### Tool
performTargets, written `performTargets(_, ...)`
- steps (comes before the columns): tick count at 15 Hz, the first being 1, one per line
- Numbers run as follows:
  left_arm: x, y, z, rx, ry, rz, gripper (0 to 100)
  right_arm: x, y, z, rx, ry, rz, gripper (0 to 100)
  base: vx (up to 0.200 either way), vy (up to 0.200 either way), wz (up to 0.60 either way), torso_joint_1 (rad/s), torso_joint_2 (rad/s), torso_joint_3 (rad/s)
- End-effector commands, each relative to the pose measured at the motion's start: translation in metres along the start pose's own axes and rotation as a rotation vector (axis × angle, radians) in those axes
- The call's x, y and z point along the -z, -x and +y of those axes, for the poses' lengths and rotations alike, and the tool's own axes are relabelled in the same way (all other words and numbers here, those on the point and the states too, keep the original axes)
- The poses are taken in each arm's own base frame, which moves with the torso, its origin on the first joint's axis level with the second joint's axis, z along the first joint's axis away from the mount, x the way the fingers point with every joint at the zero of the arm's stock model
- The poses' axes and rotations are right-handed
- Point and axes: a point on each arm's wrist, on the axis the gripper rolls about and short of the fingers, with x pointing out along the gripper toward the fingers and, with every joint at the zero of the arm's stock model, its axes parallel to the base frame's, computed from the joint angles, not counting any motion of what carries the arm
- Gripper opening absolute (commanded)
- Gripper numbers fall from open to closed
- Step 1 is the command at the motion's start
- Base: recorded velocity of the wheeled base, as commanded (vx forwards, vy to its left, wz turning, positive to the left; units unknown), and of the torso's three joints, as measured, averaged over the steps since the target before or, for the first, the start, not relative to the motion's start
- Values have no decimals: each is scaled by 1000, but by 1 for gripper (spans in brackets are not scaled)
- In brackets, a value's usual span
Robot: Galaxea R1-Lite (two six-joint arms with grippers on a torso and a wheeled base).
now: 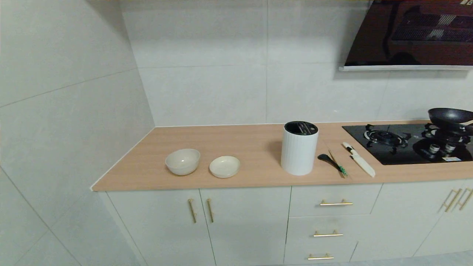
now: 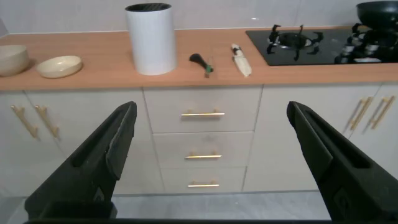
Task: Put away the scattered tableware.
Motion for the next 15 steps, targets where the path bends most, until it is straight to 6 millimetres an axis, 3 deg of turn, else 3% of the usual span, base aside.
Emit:
performTargets(1, 0, 0, 0, 0, 0, 2, 100, 0, 0, 0, 0, 0, 1, 100, 0, 200, 0, 7, -2, 2)
performTargets(14, 0, 0, 0, 0, 0, 0, 100, 0, 0, 0, 0, 0, 1, 100, 0, 200, 0, 0, 4, 3)
performTargets(15, 0, 0, 0, 0, 0, 2, 100, 0, 0, 0, 0, 2, 1, 100, 0, 0, 0, 0, 0, 0)
